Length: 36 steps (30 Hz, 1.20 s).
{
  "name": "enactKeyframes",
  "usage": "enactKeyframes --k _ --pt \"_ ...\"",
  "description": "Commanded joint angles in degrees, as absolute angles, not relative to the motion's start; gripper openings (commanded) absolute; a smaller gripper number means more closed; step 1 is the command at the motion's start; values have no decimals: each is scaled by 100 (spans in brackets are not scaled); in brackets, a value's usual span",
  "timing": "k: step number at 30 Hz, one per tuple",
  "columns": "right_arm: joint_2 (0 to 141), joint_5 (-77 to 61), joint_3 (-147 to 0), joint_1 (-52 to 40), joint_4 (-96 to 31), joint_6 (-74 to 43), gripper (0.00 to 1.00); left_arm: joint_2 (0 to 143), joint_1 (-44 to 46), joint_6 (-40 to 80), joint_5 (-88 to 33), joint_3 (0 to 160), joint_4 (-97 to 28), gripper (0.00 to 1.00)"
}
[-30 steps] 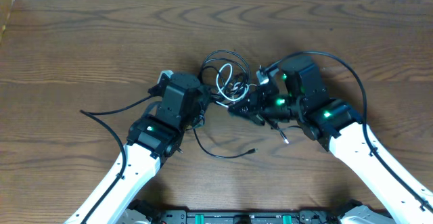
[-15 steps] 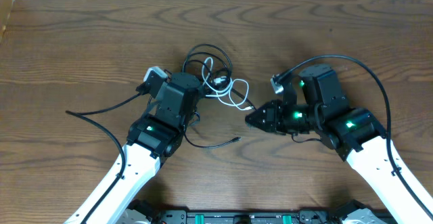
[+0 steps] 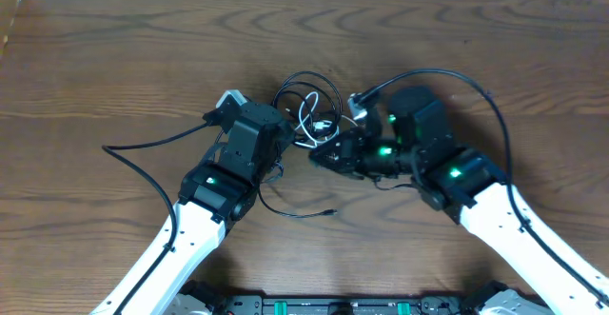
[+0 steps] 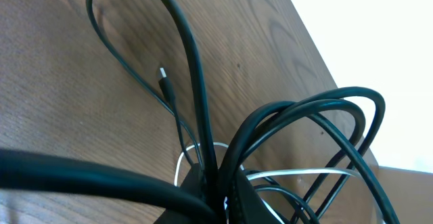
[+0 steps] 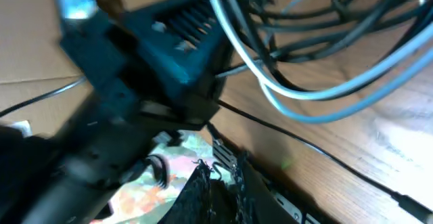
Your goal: Untangle cables
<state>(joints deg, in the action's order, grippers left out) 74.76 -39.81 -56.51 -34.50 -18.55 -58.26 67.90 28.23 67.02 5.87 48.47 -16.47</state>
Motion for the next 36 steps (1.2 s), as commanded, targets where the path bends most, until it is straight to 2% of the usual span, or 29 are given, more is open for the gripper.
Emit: enactKeyframes --k 1,2,7,16,20,28,36 --pt "7699 -3756 -5680 -3564 -1815 -6180 13 6816 2812 6602 530 4897 -1625 8" --pt "7769 -3756 -5680 -3568 -1732 -6235 16 6816 2810 6602 528 4897 -1623 8" --pt "8023 -3444 -5680 -3568 -1579 -6632 17 6816 2812 6602 486 4897 -1625 8" --pt "8267 -3361 -5680 -3566 -1140 -7133 15 6816 2812 6600 486 4897 -1627 8" --pt "8267 -3815 -5680 -3564 -1048 -7229 13 6816 2810 6600 489 4897 -1629 8" --pt "8267 -3374 -5680 -3361 -1153 -7185 9 6816 2812 6600 486 4897 -1649 8" --pt "8267 -2989 -5680 -3295 -1400 -7024 15 6816 2812 6600 486 4897 -1649 8"
